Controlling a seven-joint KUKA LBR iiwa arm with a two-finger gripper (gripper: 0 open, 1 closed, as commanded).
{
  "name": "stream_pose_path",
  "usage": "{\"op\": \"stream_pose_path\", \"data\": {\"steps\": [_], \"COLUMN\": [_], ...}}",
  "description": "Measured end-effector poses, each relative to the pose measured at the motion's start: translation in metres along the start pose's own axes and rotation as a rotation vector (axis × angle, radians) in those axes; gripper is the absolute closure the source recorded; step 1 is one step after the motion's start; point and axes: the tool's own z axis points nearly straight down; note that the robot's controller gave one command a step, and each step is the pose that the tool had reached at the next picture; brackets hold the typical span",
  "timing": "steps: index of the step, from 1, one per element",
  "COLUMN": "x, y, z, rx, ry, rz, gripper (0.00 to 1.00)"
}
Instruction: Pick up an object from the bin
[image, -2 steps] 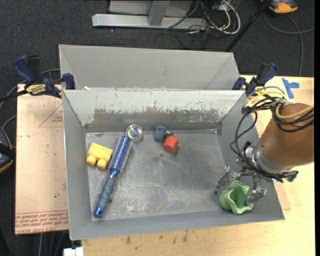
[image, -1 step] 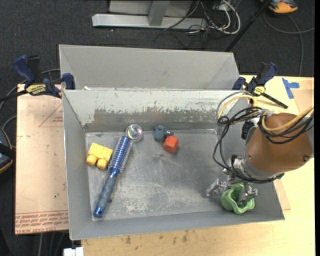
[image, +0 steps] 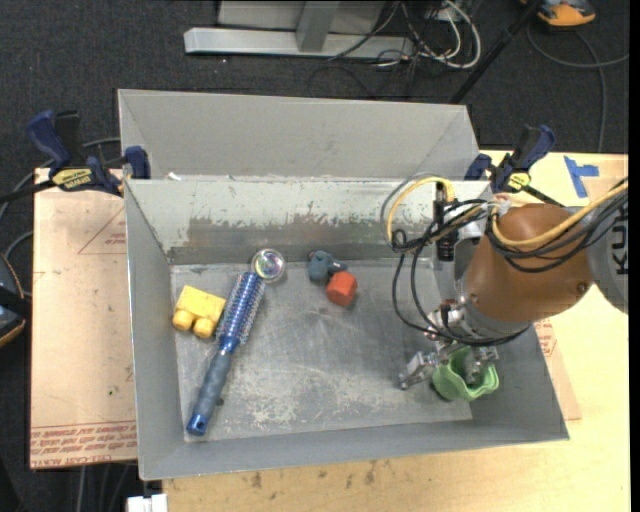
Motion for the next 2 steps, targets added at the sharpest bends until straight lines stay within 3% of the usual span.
{"op": "stream_pose_path", "data": {"steps": [1, 2], "x": [0.003, 0.002], "y": [-0.003, -0.005], "z": [-0.003, -0.04], "rx": [0.013, 0.003], "ry": [0.004, -0.002], "rz": [0.001, 0.005], "gripper": [1.0, 1.0]}}
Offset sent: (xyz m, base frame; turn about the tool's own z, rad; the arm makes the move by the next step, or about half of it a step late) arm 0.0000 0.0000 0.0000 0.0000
